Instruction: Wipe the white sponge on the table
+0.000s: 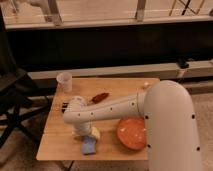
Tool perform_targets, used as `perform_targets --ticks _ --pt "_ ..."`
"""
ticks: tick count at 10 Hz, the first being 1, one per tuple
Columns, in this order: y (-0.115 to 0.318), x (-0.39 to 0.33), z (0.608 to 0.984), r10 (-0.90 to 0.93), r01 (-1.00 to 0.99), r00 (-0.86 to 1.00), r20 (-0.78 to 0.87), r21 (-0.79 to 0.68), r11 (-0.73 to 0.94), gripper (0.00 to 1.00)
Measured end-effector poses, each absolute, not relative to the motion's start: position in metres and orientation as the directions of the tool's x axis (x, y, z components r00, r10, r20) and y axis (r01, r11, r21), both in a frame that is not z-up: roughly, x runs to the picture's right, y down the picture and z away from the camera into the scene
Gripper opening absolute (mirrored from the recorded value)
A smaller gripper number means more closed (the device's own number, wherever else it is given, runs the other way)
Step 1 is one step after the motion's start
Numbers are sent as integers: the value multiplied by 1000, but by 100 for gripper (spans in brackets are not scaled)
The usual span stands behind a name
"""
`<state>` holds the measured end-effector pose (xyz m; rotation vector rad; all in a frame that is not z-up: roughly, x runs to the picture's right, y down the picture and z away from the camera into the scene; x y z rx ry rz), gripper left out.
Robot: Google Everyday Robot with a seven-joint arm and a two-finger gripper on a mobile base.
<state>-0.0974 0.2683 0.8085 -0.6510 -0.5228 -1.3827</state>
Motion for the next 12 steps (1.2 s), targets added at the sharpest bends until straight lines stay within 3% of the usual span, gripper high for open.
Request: perform_targets --ticks 5,12 --pt "235 -88 758 -721 979 73 689 89 183 80" --pt "257 -94 774 -743 983 44 668 105 152 80"
